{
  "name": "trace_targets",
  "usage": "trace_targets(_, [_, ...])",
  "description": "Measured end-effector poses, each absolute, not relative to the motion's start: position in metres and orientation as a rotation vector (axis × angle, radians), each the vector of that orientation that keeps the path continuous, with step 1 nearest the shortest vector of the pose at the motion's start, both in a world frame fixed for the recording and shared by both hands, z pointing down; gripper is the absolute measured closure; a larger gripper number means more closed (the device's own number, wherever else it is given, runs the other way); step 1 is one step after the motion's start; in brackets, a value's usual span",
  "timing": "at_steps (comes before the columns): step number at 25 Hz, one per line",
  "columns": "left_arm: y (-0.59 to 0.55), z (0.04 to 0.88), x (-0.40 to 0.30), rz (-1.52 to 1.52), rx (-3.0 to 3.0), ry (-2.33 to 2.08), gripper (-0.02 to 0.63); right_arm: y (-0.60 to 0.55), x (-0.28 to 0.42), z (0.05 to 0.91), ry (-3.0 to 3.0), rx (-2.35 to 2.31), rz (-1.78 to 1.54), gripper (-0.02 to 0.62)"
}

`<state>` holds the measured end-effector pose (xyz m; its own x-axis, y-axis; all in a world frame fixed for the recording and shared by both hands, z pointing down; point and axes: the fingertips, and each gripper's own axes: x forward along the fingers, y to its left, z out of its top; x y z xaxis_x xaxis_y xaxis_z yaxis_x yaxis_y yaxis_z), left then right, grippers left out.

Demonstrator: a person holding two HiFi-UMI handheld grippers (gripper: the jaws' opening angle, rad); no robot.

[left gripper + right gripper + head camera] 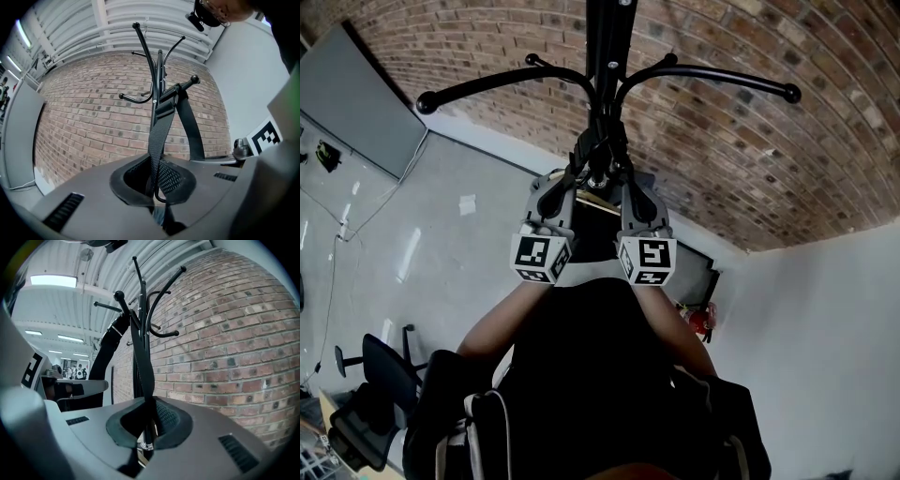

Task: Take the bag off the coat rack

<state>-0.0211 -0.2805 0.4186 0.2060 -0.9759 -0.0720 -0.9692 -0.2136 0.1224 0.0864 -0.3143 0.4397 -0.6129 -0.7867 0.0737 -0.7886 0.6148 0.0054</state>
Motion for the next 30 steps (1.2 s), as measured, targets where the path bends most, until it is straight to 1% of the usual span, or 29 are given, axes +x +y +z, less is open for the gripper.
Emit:
trace_targets(8, [-0.268, 0.402, -0.028, -0.267, 2.408, -1.889, 0.586, -0.305, 0.096, 0.428, -2.785, 1.435, 0.219, 0.574])
trace_targets(20, [-0.251, 0.363, -0.031, -0.353, 2.451, -1.852, 0.586, -0.290, 0.098, 0.395, -2.823, 1.490, 0.214, 0.574])
trace_targets(30, [-0.240, 0.340, -0.018, -0.413, 2.496, -1.775, 0.586, -0.274, 0.102, 0.368, -2.877, 1.538, 0.213, 0.574])
